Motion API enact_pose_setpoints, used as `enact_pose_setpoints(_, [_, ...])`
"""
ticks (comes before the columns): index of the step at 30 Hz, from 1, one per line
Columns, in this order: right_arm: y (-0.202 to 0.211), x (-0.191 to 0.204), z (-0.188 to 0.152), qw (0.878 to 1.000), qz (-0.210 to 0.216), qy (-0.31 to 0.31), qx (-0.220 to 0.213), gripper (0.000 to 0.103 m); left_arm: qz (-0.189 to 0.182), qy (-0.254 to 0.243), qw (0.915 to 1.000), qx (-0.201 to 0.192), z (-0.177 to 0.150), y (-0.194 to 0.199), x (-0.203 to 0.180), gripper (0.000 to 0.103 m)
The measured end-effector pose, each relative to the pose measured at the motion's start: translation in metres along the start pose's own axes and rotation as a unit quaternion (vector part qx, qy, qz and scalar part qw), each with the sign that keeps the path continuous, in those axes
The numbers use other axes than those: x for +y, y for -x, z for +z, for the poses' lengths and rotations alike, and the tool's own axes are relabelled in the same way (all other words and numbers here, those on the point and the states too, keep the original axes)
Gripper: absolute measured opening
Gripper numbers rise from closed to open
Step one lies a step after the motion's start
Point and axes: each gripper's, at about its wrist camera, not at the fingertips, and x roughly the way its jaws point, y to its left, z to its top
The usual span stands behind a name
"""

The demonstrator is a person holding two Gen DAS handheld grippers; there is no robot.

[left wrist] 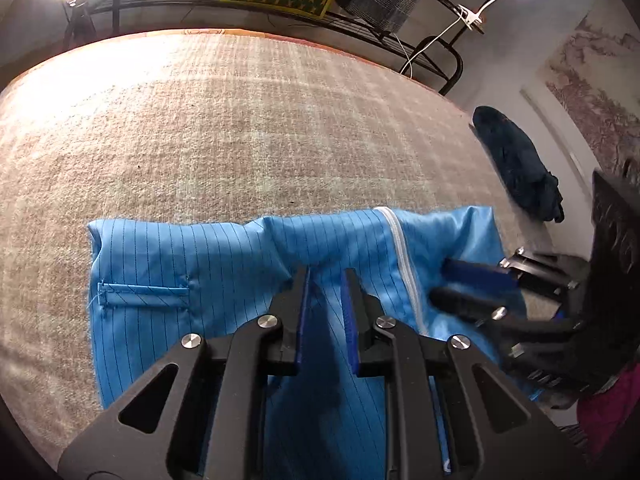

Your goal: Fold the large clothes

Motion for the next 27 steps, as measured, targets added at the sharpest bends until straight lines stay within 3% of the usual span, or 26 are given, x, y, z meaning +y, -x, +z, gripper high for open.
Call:
enact_pose_setpoints(3, [0.010,0.006,0.002,1.000,-0.013,0.012,0.008,0.026,0.009,-0.002,0.9999,0.008,-0.004,0.012,0.001,0.016])
enact_pose_setpoints(6, [0.042,-0.003,-0.006,0.999,0.022,-0.016,-0.016,0.026,0.009,0.000,0.9999,-0.009,-0.011,0.040,0.003,0.016])
enact_pose_setpoints(10, [0.083,-0.021,-0.042,0.998,0.039,-0.046,-0.032,0.026,-0.015,0.027,0.9993,-0.023,-0.039,0.087,0.015,0.016])
enact_pose_setpoints(13, [0.093,-0.030,-0.071,0.996,0.053,-0.074,-0.020,0.027,-0.007,0.032,0.9993,-0.017,-0.069,0.107,0.024,0.016])
enact_pose_setpoints(20, [0.077,-0.017,-0.125,0.997,0.042,-0.057,0.033,0.028,0.006,0.077,0.9969,0.014,-0.120,0.099,0.055,0.016])
enact_pose_setpoints(27, [0.097,-0.021,-0.146,0.996,0.052,-0.064,0.033,0.028,0.000,0.078,0.9969,0.012,-0.141,0.118,0.065,0.016])
